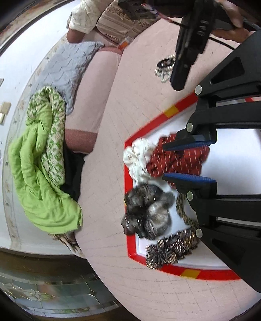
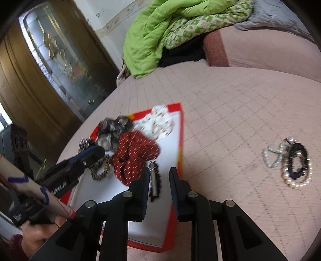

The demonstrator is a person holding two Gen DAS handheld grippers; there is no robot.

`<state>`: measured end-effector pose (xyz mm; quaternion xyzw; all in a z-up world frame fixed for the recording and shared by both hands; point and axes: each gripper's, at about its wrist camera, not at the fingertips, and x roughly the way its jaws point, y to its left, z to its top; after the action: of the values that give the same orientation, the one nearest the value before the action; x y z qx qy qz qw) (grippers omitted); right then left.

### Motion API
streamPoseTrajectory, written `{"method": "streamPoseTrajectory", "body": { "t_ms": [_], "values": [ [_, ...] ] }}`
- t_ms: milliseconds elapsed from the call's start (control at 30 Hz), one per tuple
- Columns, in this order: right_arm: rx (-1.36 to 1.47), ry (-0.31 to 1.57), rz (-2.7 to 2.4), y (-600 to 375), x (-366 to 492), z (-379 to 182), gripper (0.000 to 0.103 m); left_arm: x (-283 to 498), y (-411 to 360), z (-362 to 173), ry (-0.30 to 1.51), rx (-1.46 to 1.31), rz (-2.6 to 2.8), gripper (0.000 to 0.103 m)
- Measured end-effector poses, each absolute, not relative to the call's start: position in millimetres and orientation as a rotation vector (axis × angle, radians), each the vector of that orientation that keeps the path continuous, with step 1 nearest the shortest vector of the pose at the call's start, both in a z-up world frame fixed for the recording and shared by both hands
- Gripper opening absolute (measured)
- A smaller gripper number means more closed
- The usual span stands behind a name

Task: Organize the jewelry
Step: 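Move left gripper to the black beaded bracelet and grasp it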

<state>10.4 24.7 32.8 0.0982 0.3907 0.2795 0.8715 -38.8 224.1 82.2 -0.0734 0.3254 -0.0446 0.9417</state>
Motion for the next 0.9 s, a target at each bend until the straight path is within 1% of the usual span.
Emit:
{"method": "streamPoseTrajectory", "body": {
  "t_ms": [233,300,533,700,900],
  "values": [
    [0.283,0.774,0.453,-42.5,18.0,46.3,0.022,-41.5,177.6,88.8,0.637,-0.091,-0.187,0.022],
    [0.310,0.770,0.411,-65.4,21.9,48.5,0.022,-40.7,155.7,88.5,0.656,-0.076,-0.255,0.024],
    [0.490,0.775,0.227,-165.9,21.4,43.4,0.022,-36.1,81.6,89.9,0.721,-0.026,-0.412,0.024],
    [0.516,0.782,0.176,-199.3,12.9,40.4,0.022,-2.8,31.8,79.0,0.858,-0.081,-0.500,0.024],
    [0.564,0.770,0.163,-223.3,9.2,40.8,0.022,42.7,4.7,54.1,0.981,-0.148,-0.479,0.024]
  ]
}}
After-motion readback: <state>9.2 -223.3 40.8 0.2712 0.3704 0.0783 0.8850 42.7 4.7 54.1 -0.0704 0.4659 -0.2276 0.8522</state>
